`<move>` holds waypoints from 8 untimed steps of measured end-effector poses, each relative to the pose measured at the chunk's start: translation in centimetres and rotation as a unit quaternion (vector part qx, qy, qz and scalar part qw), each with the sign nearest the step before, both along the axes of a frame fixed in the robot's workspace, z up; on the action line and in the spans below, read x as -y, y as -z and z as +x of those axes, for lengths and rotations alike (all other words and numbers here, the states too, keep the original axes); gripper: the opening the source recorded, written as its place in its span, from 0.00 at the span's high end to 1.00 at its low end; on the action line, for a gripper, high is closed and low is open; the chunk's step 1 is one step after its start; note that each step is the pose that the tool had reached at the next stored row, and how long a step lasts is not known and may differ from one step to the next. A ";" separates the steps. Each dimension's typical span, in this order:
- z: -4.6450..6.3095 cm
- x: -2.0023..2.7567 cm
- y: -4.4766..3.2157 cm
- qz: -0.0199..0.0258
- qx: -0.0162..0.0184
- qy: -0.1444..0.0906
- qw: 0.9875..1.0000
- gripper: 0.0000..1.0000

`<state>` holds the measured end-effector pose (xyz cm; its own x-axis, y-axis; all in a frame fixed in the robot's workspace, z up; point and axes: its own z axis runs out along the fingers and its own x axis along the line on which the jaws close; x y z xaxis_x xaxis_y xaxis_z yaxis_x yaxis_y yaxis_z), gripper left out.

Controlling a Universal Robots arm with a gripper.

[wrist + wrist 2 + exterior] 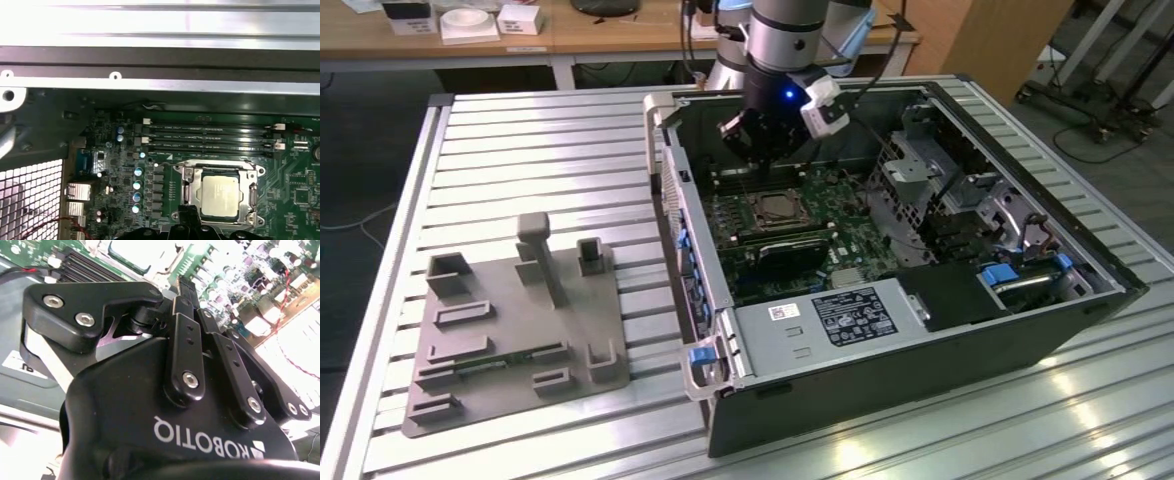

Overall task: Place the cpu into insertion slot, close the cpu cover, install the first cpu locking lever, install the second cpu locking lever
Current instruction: 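Install the first cpu locking lever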

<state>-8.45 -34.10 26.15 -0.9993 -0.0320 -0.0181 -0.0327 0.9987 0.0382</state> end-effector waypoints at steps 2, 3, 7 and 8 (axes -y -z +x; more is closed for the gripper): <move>-0.3 0.00 0.01 0.000 0.000 0.000 1.000 0.90; -0.4 0.00 0.01 0.000 0.000 0.000 1.000 0.90; -0.6 0.00 0.01 0.000 0.000 0.000 1.000 0.90; -0.6 0.00 0.01 0.000 0.000 0.000 1.000 0.90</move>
